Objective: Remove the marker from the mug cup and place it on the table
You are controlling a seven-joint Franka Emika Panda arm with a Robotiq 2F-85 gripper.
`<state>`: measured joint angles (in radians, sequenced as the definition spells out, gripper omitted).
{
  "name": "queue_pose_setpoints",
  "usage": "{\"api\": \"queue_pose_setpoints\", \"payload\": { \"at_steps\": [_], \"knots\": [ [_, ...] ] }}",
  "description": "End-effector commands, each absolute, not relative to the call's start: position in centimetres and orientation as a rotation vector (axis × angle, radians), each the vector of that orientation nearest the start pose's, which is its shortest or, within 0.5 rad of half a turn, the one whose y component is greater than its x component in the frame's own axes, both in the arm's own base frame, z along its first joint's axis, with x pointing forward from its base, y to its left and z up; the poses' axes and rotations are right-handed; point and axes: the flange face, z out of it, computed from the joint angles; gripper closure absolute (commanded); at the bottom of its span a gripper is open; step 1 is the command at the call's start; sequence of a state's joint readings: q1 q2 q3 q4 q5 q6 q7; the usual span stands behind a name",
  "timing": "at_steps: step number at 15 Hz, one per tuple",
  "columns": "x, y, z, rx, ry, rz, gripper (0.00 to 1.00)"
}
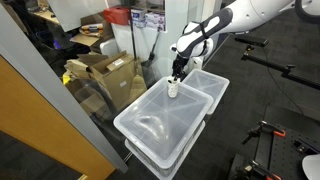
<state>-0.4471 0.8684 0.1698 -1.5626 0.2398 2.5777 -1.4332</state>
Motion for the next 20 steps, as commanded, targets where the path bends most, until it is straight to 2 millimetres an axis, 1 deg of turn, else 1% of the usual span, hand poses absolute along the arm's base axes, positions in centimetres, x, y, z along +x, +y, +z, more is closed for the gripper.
{"api": "queue_pose_setpoints", "payload": {
  "at_steps": [1, 3, 5, 6, 7, 8, 9, 20],
  "knots": [
    [68.9, -21.7, 14.7, -2.708, -1.344, -0.440, 0.56],
    [69.2, -21.7, 14.4, -2.703, -1.343, -0.434, 0.57],
    [69.5, -21.7, 14.1, -2.695, -1.341, -0.429, 0.63],
    [69.7, -21.7, 14.0, -2.692, -1.340, -0.426, 0.62],
    [69.8, -21.7, 13.9, -2.689, -1.341, -0.424, 0.64],
    [70.0, -21.7, 13.8, -2.687, -1.341, -0.424, 0.63],
    [70.1, -21.7, 13.7, -2.686, -1.341, -0.425, 0.64],
    [70.8, -22.1, 12.4, -2.668, -1.329, -0.411, 0.65]
  ]
}}
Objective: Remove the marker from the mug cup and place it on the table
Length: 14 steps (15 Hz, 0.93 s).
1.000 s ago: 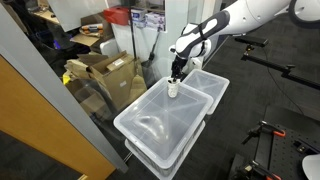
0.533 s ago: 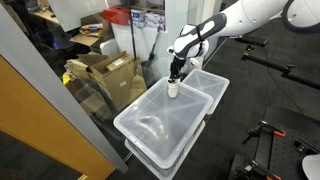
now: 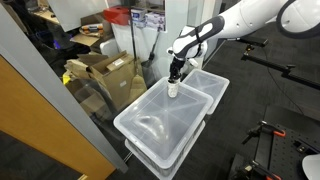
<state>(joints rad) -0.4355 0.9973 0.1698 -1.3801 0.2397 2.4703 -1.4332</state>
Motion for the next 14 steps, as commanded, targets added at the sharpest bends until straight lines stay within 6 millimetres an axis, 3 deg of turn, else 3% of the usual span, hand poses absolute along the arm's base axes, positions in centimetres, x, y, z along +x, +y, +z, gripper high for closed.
{"api": "queue_pose_setpoints", "payload": {
  "at_steps": [1, 14],
  "knots": [
    [70.9, -22.1, 12.2, -2.666, -1.327, -0.408, 0.65],
    [71.0, -22.3, 11.1, -2.646, -1.311, -0.419, 0.65]
  ]
}}
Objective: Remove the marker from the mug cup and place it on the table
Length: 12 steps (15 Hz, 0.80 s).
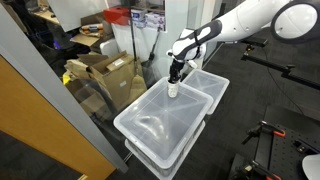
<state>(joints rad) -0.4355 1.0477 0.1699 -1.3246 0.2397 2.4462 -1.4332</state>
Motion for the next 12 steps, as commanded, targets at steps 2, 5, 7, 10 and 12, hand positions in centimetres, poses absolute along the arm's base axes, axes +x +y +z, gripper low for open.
{"api": "queue_pose_setpoints", "payload": {
  "at_steps": [2, 5, 7, 10, 12],
  "knots": [
    [71.03, -22.32, 11.13, -2.643, -1.312, -0.423, 0.65],
    [71.06, -22.35, 11.25, -2.644, -1.311, -0.430, 0.65],
    [71.07, -22.35, 11.32, -2.642, -1.311, -0.435, 0.65],
    [71.07, -22.30, 11.39, -2.631, -1.310, -0.444, 0.65],
    [71.07, -22.26, 11.42, -2.627, -1.309, -0.449, 0.64]
  ]
}}
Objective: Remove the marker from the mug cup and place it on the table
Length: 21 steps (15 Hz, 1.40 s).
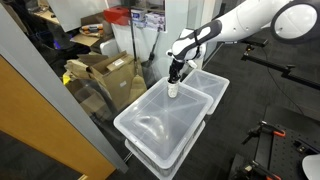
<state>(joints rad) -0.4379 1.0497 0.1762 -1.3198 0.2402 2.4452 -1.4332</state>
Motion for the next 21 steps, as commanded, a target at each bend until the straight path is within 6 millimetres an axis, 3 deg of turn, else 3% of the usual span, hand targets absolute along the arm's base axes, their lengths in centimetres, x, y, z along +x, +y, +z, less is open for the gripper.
{"api": "queue_pose_setpoints", "payload": {
  "at_steps": [1, 9, 12, 13, 21],
  "knots": [
    [71.08, -22.23, 11.43, -2.626, -1.308, -0.451, 0.63],
    [71.11, -22.17, 11.55, -2.608, -1.300, -0.474, 0.67],
    [71.09, -22.18, 11.55, -2.604, -1.303, -0.473, 0.85],
    [71.10, -22.16, 11.55, -2.602, -1.306, -0.473, 0.98],
    [70.71, -22.37, 11.99, -2.586, -1.320, -0.475, 0.95]
  ]
}}
